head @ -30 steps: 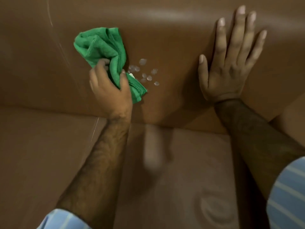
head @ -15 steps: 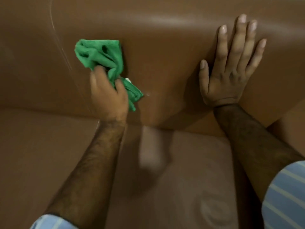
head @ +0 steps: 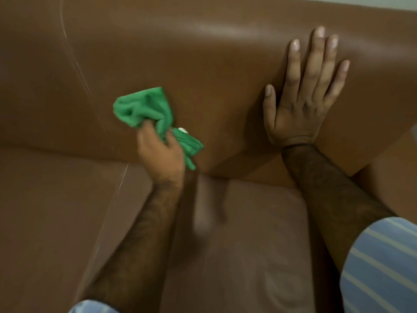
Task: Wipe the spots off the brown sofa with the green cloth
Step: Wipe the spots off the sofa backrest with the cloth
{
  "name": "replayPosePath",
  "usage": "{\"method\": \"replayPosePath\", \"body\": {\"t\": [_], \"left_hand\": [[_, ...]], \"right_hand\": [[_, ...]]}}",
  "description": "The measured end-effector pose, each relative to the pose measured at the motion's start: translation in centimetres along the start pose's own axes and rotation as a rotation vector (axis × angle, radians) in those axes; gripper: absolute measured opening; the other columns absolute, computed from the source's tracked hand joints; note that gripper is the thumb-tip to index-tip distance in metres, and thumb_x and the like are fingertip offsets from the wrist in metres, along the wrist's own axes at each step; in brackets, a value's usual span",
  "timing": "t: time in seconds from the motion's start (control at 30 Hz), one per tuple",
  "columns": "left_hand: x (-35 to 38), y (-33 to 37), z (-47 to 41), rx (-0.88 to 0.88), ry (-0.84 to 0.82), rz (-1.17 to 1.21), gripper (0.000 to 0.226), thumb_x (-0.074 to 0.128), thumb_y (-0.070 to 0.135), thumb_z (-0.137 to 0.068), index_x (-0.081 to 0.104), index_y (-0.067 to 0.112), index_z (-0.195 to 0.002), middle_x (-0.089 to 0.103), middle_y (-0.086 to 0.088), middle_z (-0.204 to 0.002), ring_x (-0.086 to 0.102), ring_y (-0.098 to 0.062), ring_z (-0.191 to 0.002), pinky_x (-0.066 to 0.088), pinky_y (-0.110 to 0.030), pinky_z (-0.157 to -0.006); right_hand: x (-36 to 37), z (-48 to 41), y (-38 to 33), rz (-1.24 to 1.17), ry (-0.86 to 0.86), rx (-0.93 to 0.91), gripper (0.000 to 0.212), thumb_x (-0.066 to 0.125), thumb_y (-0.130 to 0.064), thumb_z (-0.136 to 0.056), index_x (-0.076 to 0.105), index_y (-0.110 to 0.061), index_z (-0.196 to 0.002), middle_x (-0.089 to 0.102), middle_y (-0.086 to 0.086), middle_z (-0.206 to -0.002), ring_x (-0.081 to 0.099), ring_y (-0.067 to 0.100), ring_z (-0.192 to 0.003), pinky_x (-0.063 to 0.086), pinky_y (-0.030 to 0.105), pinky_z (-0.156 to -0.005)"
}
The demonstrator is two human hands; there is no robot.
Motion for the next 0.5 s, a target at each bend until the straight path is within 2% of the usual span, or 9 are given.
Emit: {"method": "replayPosePath", "body": {"t": [0.03, 0.13, 0.17, 0.2, 0.27, 0.37, 0.4, 0.43, 0.5], "left_hand": [[1.2, 1.5, 1.3, 0.155, -0.071, -0.025, 0.031, 0.064, 0.01, -0.084, 0.061, -0.001, -0.113, 0.065, -0.021, -0.106, 0.059, -0.037, -0.1, 0.044, -0.04, -0.09], [4.6, 4.0, 6.3, 0.835, -0.489, -0.16, 0.03, 0.06, 0.009, -0.083, 0.064, 0.01, -0.113, 0.069, -0.014, -0.104, 0.064, -0.036, -0.094, 0.056, -0.04, -0.081], [4.6, 3.3, 6.5, 0.974, -0.573, -0.209, 0.033, 0.061, 0.008, -0.081, 0.066, 0.012, -0.113, 0.07, -0.012, -0.106, 0.065, -0.036, -0.095, 0.057, -0.04, -0.081], [4.5, 2.2, 5.8, 1.009, -0.595, -0.237, 0.036, 0.061, 0.007, -0.079, 0.068, 0.011, -0.113, 0.07, -0.011, -0.109, 0.065, -0.036, -0.098, 0.056, -0.04, -0.085], [2.9, -0.2, 3.5, 0.792, -0.472, -0.242, 0.037, 0.056, 0.007, -0.079, 0.065, 0.007, -0.115, 0.068, -0.015, -0.112, 0.06, -0.035, -0.103, 0.046, -0.04, -0.095], [-0.7, -4.4, 0.5, 0.076, -0.094, -0.08, 0.03, 0.059, 0.009, -0.087, 0.058, -0.004, -0.115, 0.063, -0.025, -0.111, 0.057, -0.038, -0.105, 0.041, -0.04, -0.094], [-0.8, -4.5, 0.5, -0.048, -0.039, -0.04, 0.031, 0.061, 0.012, -0.089, 0.057, -0.006, -0.114, 0.062, -0.027, -0.11, 0.058, -0.04, -0.104, 0.042, -0.04, -0.092], [-0.1, -3.7, 0.9, -0.05, -0.033, -0.04, 0.032, 0.063, 0.013, -0.089, 0.057, -0.007, -0.114, 0.062, -0.028, -0.109, 0.057, -0.039, -0.103, 0.041, -0.039, -0.092], [1.9, -0.8, 2.8, 0.186, -0.128, -0.068, 0.031, 0.062, 0.012, -0.09, 0.058, -0.005, -0.116, 0.063, -0.026, -0.108, 0.052, -0.033, -0.102, 0.041, -0.037, -0.091]], "right_hand": [[0.0, 0.1, 0.0, 0.003, 0.004, 0.0, 0.062, 0.043, -0.043, -0.103, 0.04, -0.011, -0.157, 0.041, 0.024, -0.161, 0.037, 0.043, -0.152, 0.027, 0.063, -0.124], [0.0, 0.0, 0.2, 0.017, 0.008, 0.002, 0.063, 0.042, -0.043, -0.103, 0.04, -0.011, -0.157, 0.041, 0.024, -0.161, 0.037, 0.043, -0.151, 0.028, 0.063, -0.124], [-0.1, 0.0, 0.1, 0.014, 0.009, 0.0, 0.063, 0.042, -0.043, -0.103, 0.04, -0.011, -0.157, 0.041, 0.025, -0.161, 0.037, 0.043, -0.151, 0.027, 0.063, -0.124], [-0.1, 0.0, 0.0, 0.015, 0.011, 0.001, 0.063, 0.043, -0.043, -0.103, 0.04, -0.011, -0.157, 0.041, 0.025, -0.161, 0.037, 0.044, -0.152, 0.027, 0.063, -0.124], [0.0, 0.0, 0.1, 0.018, 0.016, 0.003, 0.063, 0.044, -0.043, -0.102, 0.04, -0.011, -0.157, 0.042, 0.024, -0.161, 0.038, 0.043, -0.151, 0.027, 0.062, -0.124], [-0.1, 0.0, 0.2, 0.016, 0.018, 0.011, 0.062, 0.045, -0.042, -0.102, 0.042, -0.011, -0.156, 0.043, 0.024, -0.16, 0.038, 0.043, -0.151, 0.028, 0.062, -0.124], [-0.1, 0.0, 0.0, 0.018, 0.022, 0.012, 0.062, 0.045, -0.042, -0.102, 0.042, -0.011, -0.156, 0.043, 0.024, -0.16, 0.039, 0.043, -0.151, 0.028, 0.062, -0.124], [-0.1, 0.1, -0.1, 0.018, 0.026, 0.011, 0.062, 0.045, -0.042, -0.102, 0.042, -0.011, -0.156, 0.043, 0.024, -0.16, 0.039, 0.043, -0.151, 0.028, 0.062, -0.124], [0.0, 0.0, -0.1, 0.011, 0.032, 0.011, 0.061, 0.045, -0.042, -0.102, 0.043, -0.012, -0.155, 0.044, 0.024, -0.159, 0.04, 0.043, -0.15, 0.029, 0.062, -0.123]]}}
Point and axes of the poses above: each hand's wrist, its own z-axis away from the middle knuckle, its own x-axis out of the palm, y = z × x, the point moved 7 cm from there along -z, towards the middle knuckle
